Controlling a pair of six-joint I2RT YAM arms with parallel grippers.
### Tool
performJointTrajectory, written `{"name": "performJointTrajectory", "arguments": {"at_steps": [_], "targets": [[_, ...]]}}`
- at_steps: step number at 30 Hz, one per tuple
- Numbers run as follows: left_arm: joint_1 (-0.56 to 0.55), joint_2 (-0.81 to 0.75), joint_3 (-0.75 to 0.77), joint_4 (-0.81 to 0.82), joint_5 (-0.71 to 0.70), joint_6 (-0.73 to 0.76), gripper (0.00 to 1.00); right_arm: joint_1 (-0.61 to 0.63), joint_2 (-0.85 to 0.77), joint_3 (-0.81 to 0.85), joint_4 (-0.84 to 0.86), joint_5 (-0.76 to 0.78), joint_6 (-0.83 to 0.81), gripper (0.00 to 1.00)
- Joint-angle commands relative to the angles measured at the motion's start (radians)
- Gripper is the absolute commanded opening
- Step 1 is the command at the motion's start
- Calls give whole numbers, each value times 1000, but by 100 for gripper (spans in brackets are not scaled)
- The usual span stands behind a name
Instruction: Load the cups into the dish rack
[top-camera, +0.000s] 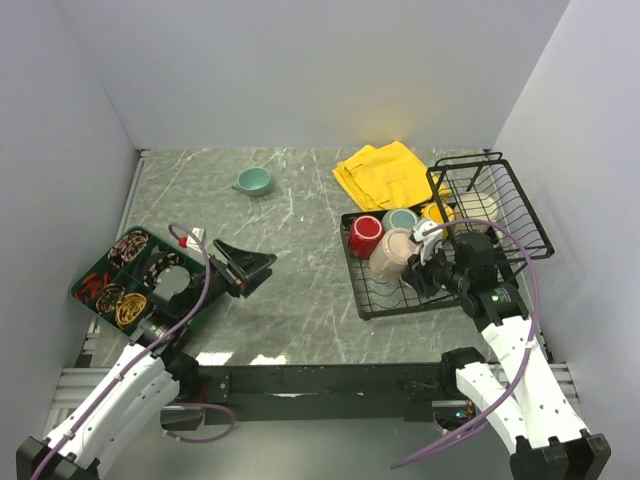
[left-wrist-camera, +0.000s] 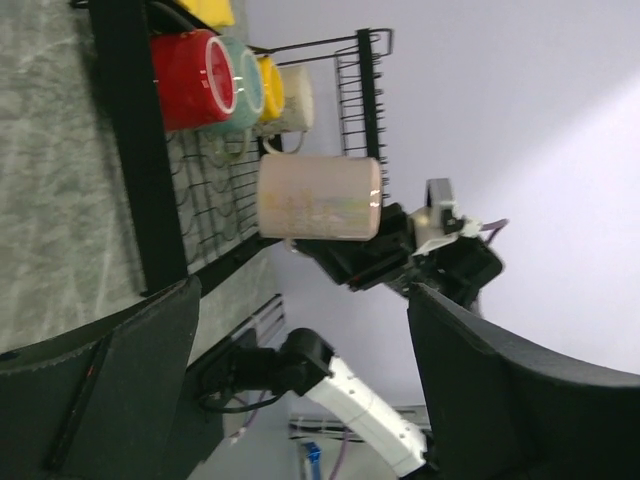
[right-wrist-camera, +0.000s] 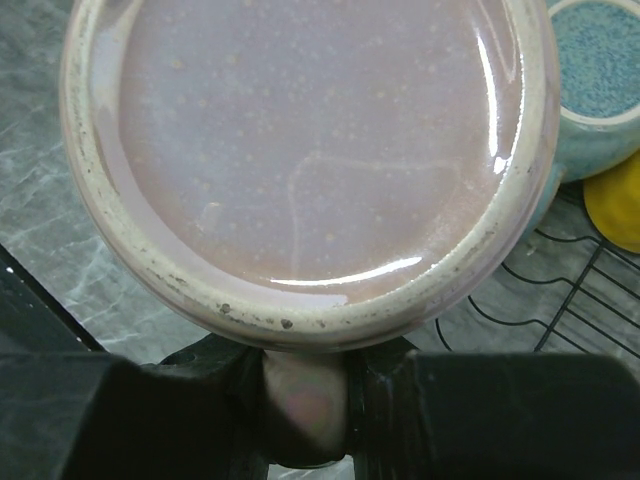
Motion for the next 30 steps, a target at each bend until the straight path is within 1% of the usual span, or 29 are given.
{"name": "performJointTrajectory", "arguments": {"at_steps": [1,6,9,12,17,25,30], "targets": [[6,-23,57,-106,-17,147,92,-34,-33,11,102,-12,-23,0],[6,-71,138,-304,-78,274,99,-51,-27,2,112,13,-29,0],[6,-102,176,-373,-106,329,99,-54,-30,3,115,45,-33,0],[6,-126,186,-396,-122,357,99,-52,-30,8,118,80,-41,0],[6,-151,170,-402,-117,360,99,-54,-20,-18,148,141,-64,0],[4,-188,127,-398,-120,340,100,-52,-12,-71,160,152,-103,0],[6,-232,115,-433,-123,330,99,-52,0,-71,175,180,-115,0]]}}
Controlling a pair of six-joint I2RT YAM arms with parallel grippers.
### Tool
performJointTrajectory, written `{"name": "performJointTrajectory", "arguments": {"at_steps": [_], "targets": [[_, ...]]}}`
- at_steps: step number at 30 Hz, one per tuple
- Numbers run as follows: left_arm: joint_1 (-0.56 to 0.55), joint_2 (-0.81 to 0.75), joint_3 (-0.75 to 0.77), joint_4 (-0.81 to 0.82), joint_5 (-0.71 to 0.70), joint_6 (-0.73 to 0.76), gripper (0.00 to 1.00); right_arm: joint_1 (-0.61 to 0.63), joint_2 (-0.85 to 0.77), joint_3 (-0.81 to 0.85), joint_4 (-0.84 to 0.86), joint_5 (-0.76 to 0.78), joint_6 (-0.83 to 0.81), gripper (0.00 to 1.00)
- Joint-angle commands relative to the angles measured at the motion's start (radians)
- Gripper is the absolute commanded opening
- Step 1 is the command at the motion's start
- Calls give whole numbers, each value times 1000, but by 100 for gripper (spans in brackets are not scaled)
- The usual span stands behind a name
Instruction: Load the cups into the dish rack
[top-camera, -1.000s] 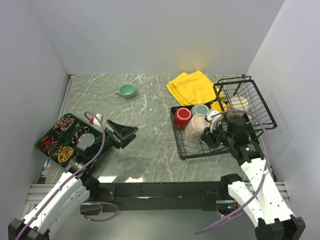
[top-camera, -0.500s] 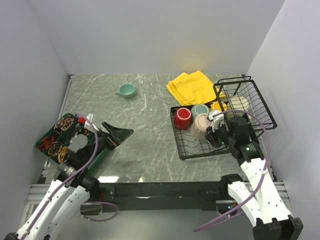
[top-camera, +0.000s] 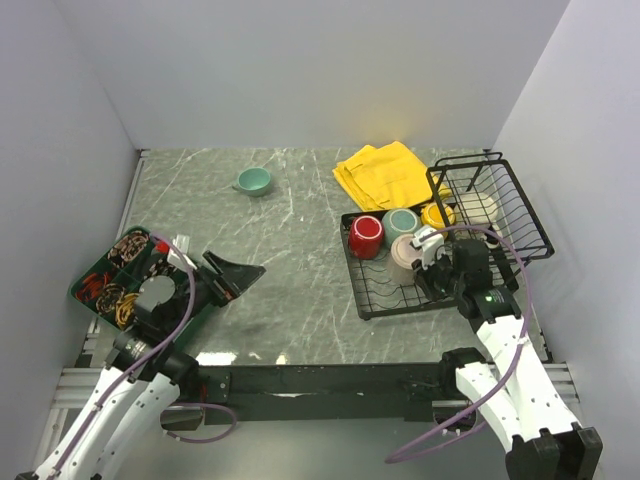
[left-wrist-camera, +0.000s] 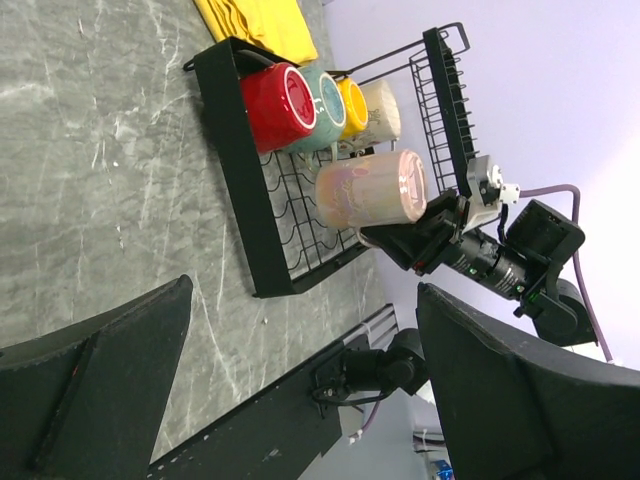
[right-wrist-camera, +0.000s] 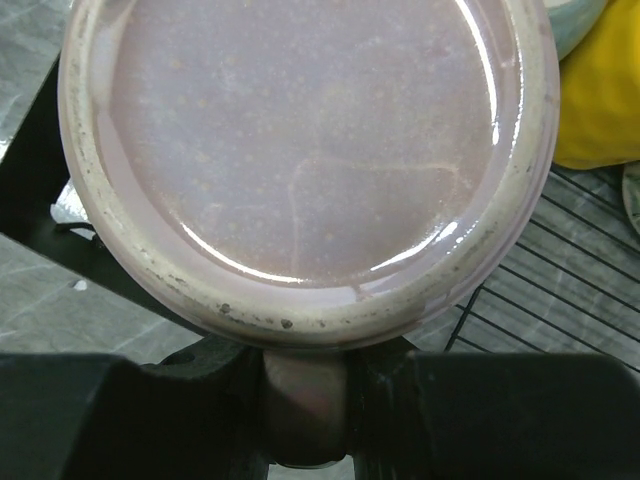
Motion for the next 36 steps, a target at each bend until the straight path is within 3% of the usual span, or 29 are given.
{"name": "performJointTrajectory", "arguments": {"at_steps": [1,22,36], "targets": [[5,-47,-17,-17,-18,-4,100,-7,-4,27,147,18,-32,0],[5,-130,19,-118,-38,18,96,1,67,10,128,30,-104,0],[5,-96,-33,-26,-10,10,96,12,174,13,168,71,-113,0]]}}
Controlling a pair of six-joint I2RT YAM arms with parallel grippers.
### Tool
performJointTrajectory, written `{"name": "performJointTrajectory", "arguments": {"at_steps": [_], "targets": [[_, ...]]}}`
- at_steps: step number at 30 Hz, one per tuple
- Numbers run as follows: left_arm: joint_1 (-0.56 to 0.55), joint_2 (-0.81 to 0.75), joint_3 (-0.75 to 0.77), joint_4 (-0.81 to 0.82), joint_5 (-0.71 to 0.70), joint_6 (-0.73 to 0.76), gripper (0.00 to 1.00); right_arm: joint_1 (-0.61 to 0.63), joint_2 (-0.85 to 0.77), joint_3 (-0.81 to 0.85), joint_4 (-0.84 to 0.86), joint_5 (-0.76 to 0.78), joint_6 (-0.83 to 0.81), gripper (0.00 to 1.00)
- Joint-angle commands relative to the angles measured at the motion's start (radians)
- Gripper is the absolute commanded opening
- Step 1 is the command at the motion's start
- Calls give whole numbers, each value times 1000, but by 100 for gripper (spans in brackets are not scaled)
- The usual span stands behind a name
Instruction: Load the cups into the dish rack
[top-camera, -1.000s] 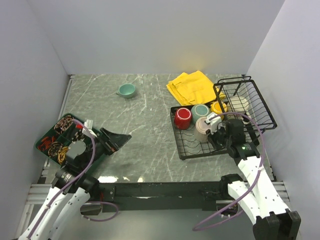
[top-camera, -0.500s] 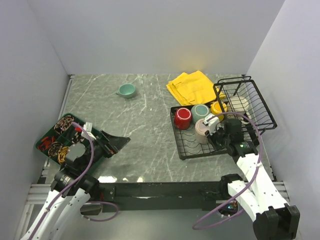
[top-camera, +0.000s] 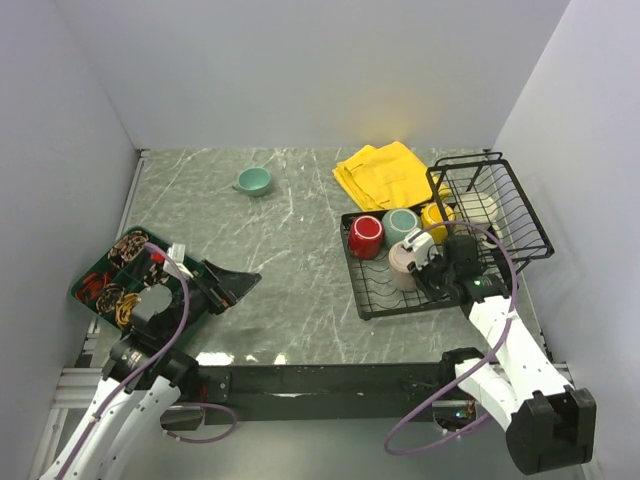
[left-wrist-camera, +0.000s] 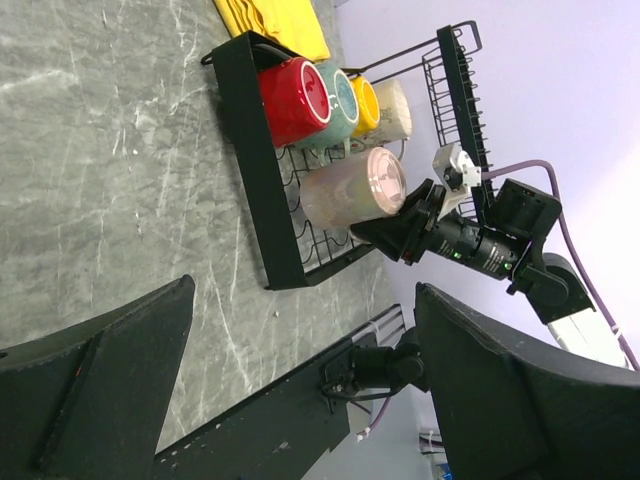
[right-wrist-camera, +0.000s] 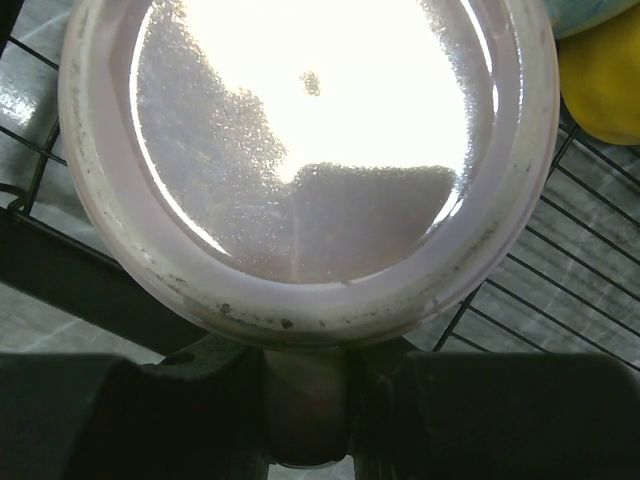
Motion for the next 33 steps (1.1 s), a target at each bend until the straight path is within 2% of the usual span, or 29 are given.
{"name": "performJointTrajectory", "arguments": {"at_steps": [1,6,7,9,10,12,16,19,24,30,33], "targets": [[5,12,-1,58,8,12,96,8,24,25,145,8,-19,1],[5,15,-4,62,2,18,96,10,71,31,135,3,-34,6],[5,18,-6,64,2,18,96,8,84,32,128,2,-39,16],[5,23,-12,68,5,21,96,8,91,34,116,5,-50,23],[5,24,-13,70,8,21,96,8,95,35,112,9,-50,30],[5,24,-22,81,10,17,96,5,92,35,107,18,-50,36],[5,18,-36,88,8,15,96,-1,55,37,90,23,-51,58],[5,24,-41,95,11,18,96,-4,21,37,72,21,-56,65],[5,38,-32,98,11,28,97,-2,-39,117,-16,-3,-39,70],[7,57,-9,93,-1,43,96,22,-30,333,-192,-121,-24,69],[5,61,1,88,-6,47,96,99,-4,367,-166,-160,45,67]]}}
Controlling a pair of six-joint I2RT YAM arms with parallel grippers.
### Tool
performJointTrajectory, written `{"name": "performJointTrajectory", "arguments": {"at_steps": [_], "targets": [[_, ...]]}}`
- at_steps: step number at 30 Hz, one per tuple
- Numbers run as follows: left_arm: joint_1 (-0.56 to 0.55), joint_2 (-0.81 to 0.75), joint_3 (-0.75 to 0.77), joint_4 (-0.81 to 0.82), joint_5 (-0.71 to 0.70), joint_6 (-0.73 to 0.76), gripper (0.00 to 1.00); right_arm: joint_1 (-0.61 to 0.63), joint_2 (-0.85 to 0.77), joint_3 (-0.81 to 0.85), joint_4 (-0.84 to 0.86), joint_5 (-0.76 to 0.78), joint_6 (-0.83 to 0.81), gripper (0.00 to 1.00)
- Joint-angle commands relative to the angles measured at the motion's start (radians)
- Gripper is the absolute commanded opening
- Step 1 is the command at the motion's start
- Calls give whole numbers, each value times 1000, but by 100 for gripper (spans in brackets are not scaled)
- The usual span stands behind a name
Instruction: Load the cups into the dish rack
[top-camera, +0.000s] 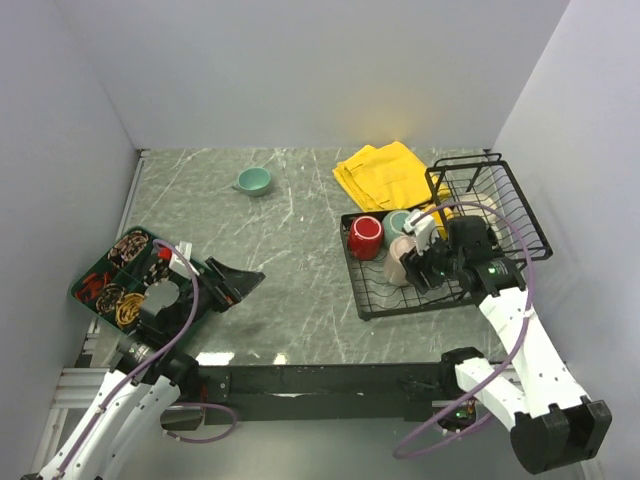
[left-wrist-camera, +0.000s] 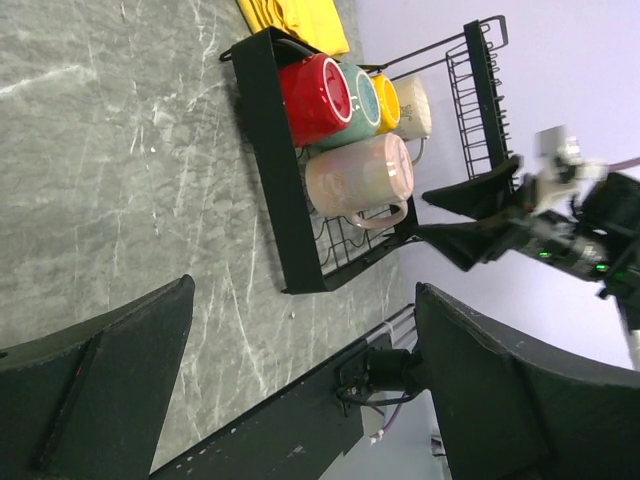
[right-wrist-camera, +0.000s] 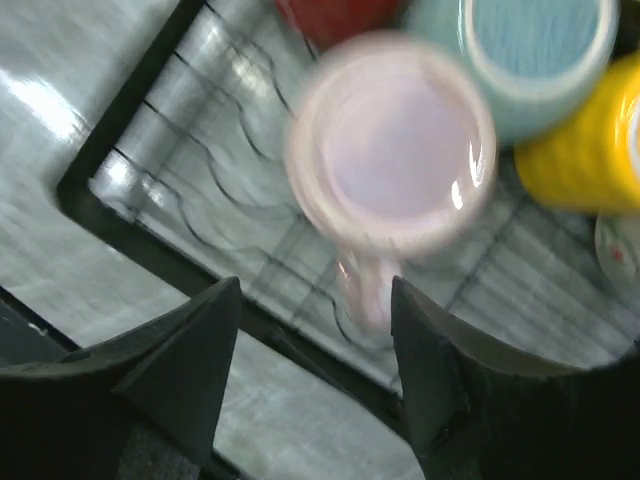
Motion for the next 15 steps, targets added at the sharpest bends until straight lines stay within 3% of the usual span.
{"name": "performJointTrajectory", "arguments": {"at_steps": [1,15], "targets": [[5,8,39,29,-11,36,96,149,5,130,63,-79,79,66],[5,16,59,3,-17,51,96,265,149,136,111,-120,35,64]]}}
